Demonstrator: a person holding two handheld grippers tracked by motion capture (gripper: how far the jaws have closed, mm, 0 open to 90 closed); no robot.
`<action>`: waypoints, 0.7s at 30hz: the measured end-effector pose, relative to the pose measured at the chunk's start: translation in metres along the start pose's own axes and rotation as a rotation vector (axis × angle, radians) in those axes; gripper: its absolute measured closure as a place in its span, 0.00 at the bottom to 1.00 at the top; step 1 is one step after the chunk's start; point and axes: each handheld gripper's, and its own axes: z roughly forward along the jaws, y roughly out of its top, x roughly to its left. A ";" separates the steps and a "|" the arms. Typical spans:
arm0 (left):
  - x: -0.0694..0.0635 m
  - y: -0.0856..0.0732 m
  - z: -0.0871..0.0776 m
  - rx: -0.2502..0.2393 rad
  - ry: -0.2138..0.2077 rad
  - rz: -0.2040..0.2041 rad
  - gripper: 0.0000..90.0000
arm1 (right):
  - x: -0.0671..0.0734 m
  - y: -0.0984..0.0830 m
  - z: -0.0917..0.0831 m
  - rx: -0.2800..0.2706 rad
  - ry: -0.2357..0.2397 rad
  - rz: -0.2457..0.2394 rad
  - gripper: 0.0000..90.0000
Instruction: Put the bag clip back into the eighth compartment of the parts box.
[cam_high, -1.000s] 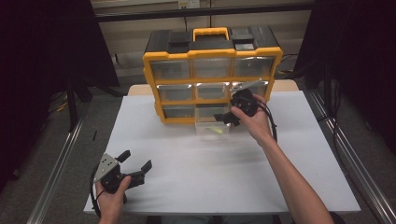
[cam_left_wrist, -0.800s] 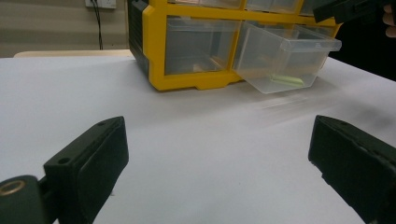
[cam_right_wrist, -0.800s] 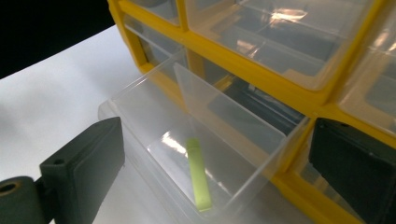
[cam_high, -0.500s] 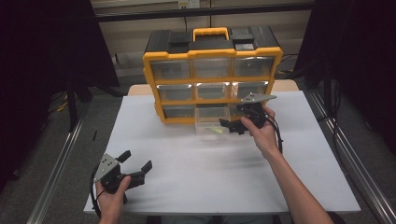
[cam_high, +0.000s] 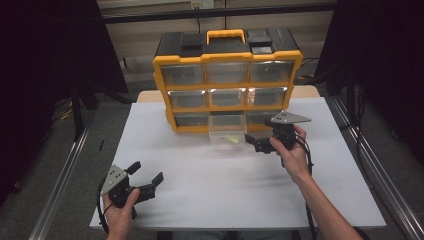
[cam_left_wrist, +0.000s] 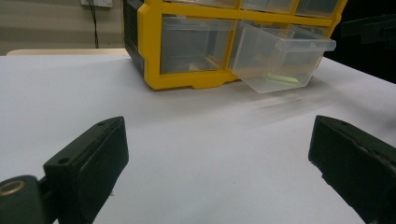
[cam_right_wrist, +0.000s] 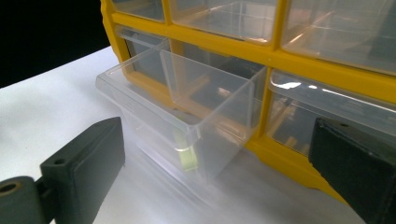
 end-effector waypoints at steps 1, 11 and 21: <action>0.000 0.000 0.000 0.001 0.005 -0.001 0.06 | 0.000 -0.002 -0.002 -0.010 -0.002 -0.001 0.04; -0.001 -0.001 0.001 0.002 0.004 0.002 0.06 | 0.004 -0.024 -0.019 -0.056 -0.031 0.001 0.04; 0.000 -0.003 0.002 0.009 0.005 0.005 0.06 | 0.006 -0.036 -0.035 -0.086 -0.065 0.002 0.05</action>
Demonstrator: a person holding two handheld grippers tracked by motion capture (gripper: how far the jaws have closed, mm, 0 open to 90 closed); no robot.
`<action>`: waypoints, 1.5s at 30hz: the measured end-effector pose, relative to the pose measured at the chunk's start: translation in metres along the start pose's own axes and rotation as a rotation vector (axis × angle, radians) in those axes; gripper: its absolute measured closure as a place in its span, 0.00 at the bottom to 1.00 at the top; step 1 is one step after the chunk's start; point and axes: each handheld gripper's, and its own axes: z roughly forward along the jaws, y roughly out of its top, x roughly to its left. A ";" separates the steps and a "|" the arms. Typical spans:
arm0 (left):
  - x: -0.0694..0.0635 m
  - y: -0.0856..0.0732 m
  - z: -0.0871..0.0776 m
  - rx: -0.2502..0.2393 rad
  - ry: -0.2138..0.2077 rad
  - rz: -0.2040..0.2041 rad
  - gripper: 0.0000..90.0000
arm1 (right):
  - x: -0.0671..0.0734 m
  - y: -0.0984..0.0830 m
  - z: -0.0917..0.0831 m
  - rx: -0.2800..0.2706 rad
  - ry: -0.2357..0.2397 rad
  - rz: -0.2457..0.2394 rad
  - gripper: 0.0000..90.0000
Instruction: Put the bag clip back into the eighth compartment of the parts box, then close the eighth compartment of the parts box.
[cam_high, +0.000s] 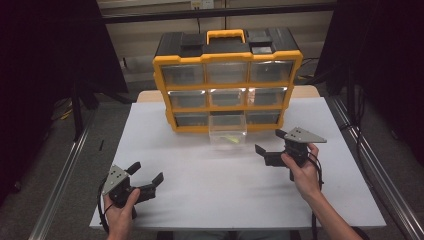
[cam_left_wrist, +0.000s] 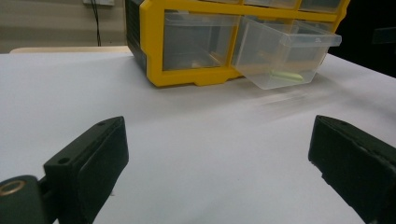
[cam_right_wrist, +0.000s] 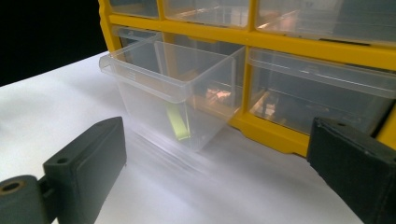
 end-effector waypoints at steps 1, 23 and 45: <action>0.000 0.000 0.000 0.000 0.000 -0.004 0.06 | 0.000 -0.002 -0.003 -0.002 -0.002 0.004 0.05; -0.006 0.003 -0.004 -0.033 0.011 -0.012 0.06 | -0.012 -0.034 -0.061 0.004 -0.077 0.051 0.03; -0.003 0.003 -0.003 -0.023 0.004 -0.013 0.06 | -0.006 -0.039 -0.056 -0.010 -0.057 0.078 0.01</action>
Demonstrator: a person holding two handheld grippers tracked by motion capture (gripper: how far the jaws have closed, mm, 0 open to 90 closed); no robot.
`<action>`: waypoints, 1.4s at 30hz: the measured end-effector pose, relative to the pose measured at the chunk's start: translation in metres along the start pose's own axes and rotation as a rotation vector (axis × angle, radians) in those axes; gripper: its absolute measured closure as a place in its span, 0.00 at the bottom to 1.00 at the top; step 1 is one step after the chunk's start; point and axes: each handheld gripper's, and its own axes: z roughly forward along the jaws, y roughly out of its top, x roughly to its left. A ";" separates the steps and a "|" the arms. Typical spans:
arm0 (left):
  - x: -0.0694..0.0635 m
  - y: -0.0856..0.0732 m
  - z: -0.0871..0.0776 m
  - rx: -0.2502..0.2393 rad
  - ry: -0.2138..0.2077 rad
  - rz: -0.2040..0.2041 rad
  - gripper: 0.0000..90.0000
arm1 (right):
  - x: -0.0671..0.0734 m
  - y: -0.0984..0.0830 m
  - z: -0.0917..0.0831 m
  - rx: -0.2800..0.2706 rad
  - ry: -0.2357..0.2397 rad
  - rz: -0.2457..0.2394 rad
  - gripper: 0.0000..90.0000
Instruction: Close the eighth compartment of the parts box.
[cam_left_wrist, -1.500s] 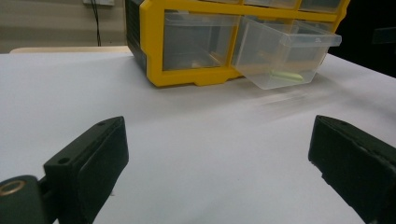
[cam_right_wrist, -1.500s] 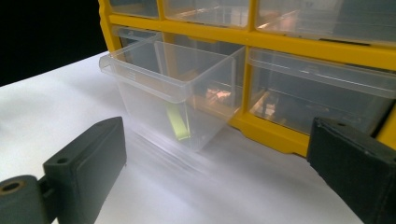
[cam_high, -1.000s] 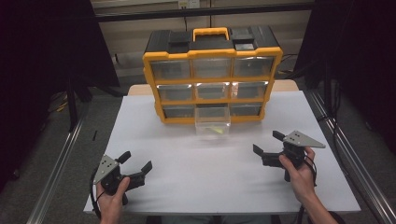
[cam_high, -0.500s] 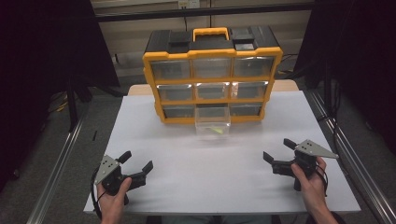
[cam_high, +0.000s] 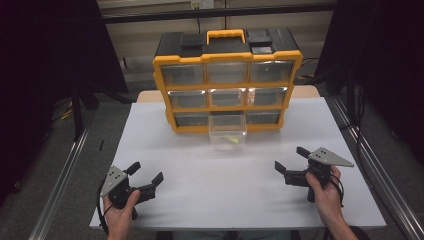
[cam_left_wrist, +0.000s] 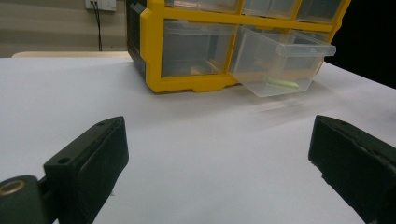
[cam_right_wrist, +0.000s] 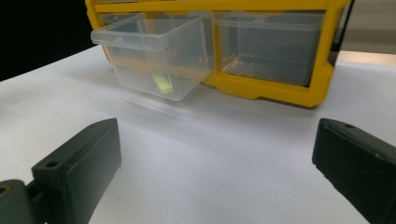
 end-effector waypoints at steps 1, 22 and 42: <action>0.000 0.000 0.000 0.001 0.001 -0.003 0.06 | 0.002 0.000 0.001 0.002 0.001 0.002 0.01; -0.003 0.002 0.004 -0.001 -0.024 0.009 0.06 | 0.037 0.007 0.020 0.004 0.145 -0.073 0.01; -0.003 0.002 0.003 -0.014 -0.030 0.019 0.06 | 0.066 0.018 0.056 0.005 0.288 -0.096 0.16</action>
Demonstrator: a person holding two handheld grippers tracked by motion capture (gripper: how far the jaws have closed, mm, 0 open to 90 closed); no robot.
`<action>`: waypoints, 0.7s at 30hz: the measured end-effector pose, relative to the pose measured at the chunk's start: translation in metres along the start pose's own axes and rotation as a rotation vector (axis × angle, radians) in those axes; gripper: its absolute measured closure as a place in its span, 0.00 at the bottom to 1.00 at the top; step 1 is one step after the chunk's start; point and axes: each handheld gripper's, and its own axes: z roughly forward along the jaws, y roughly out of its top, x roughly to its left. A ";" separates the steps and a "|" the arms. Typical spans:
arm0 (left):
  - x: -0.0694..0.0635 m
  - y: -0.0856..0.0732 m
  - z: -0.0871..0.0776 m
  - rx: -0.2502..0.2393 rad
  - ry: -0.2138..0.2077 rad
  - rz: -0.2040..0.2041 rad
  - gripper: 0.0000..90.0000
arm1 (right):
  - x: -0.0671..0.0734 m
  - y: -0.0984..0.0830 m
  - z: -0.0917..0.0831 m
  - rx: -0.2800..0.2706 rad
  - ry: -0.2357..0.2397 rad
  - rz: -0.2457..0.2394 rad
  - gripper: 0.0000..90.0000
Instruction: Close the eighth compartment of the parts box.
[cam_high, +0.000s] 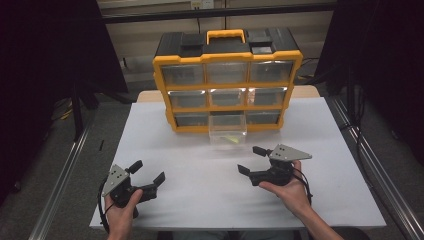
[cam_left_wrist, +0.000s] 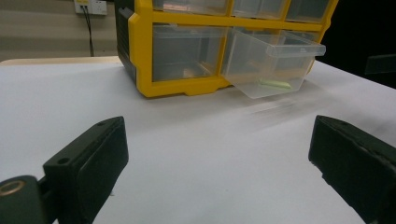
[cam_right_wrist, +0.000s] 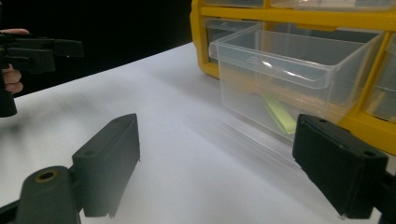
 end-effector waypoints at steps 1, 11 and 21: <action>0.000 0.000 0.000 0.000 0.001 0.000 0.05 | 0.001 0.000 0.001 0.005 0.002 0.001 0.16; 0.001 -0.001 0.001 0.016 0.006 0.012 0.06 | 0.004 0.006 0.015 0.012 0.042 -0.017 0.32; 0.002 -0.001 0.001 0.013 0.002 0.007 0.06 | 0.005 0.014 0.029 0.018 0.088 -0.043 0.48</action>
